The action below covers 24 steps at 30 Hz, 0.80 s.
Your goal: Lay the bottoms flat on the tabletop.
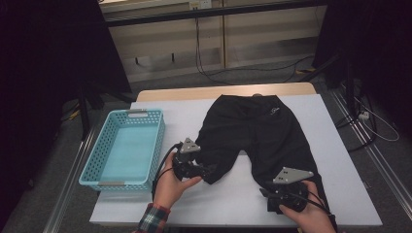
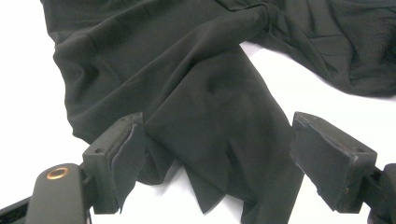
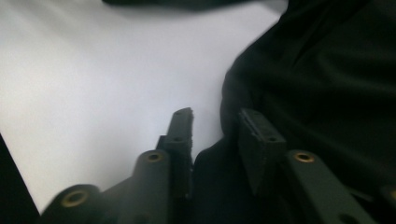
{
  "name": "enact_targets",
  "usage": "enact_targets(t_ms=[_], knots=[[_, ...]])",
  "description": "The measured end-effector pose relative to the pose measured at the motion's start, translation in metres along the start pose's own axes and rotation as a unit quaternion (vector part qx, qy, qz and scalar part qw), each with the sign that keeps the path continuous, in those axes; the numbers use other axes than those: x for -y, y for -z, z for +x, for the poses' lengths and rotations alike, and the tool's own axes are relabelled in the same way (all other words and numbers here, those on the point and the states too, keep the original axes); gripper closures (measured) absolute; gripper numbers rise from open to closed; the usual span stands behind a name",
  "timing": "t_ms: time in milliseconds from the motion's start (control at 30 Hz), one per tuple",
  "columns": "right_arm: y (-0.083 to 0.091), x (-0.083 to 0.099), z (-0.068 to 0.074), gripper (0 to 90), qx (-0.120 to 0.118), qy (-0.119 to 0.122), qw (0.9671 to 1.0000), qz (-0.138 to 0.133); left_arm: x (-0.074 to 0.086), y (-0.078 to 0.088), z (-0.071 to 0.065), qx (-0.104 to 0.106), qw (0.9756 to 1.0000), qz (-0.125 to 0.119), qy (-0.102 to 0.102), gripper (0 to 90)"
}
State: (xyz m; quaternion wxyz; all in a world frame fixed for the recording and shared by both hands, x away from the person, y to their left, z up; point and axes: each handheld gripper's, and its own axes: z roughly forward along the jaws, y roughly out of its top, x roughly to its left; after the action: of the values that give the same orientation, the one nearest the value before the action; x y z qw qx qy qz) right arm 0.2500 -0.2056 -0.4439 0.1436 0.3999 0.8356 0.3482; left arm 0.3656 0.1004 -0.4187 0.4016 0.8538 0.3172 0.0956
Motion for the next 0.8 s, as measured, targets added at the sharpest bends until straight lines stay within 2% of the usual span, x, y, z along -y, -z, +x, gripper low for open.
enact_targets(t_ms=[33, 67, 167, 233, 367, 567, 633, 667, 700, 733, 800], knots=[[-0.001, 0.002, 0.000, 77.1, -0.002, 0.002, 1.0000, 0.007, 0.000, 0.000, 0.000, 0.001, 1.0000, 0.000, -0.002, 19.3], [-0.001, 0.002, -0.002, 89.2, -0.006, 0.013, 0.9999, 0.009, 0.000, 0.000, 0.000, 0.002, 1.0000, 0.000, -0.003, 19.4], [0.003, 0.001, -0.003, 89.8, -0.015, 0.009, 0.9998, 0.007, 0.000, -0.001, 0.000, 0.004, 1.0000, 0.000, -0.002, 19.4], [0.013, -0.001, -0.004, 90.0, -0.019, 0.005, 0.9998, -0.003, 0.000, -0.001, 0.001, 0.003, 1.0000, -0.001, -0.001, 19.4], [0.022, 0.001, -0.003, 89.9, -0.028, 0.005, 0.9996, -0.009, 0.000, 0.000, 0.002, 0.003, 1.0000, 0.000, 0.001, 19.4], [0.026, 0.007, 0.008, 89.6, -0.040, 0.015, 0.9991, -0.006, -0.001, -0.001, 0.000, 0.004, 1.0000, 0.000, 0.001, 19.3], [0.022, 0.008, 0.011, 84.7, -0.044, 0.018, 0.9989, -0.004, -0.002, -0.001, 0.000, 0.005, 1.0000, 0.001, -0.003, 19.3], [0.020, 0.009, 0.012, 78.7, -0.047, 0.017, 0.9987, -0.004, -0.002, -0.002, -0.001, 0.005, 1.0000, 0.000, -0.004, 19.3], [0.020, 0.009, 0.010, 69.1, -0.039, 0.014, 0.9991, -0.005, -0.002, -0.002, -0.002, 0.006, 1.0000, 0.002, -0.004, 19.4], [0.020, 0.009, 0.010, 69.1, -0.039, 0.014, 0.9991, -0.005, -0.002, -0.003, -0.003, 0.007, 1.0000, 0.002, -0.003, 19.4], [0.025, 0.008, 0.004, 63.1, -0.029, 0.001, 0.9994, -0.017, -0.002, -0.003, -0.004, 0.012, 0.9999, 0.003, -0.004, 19.4]])
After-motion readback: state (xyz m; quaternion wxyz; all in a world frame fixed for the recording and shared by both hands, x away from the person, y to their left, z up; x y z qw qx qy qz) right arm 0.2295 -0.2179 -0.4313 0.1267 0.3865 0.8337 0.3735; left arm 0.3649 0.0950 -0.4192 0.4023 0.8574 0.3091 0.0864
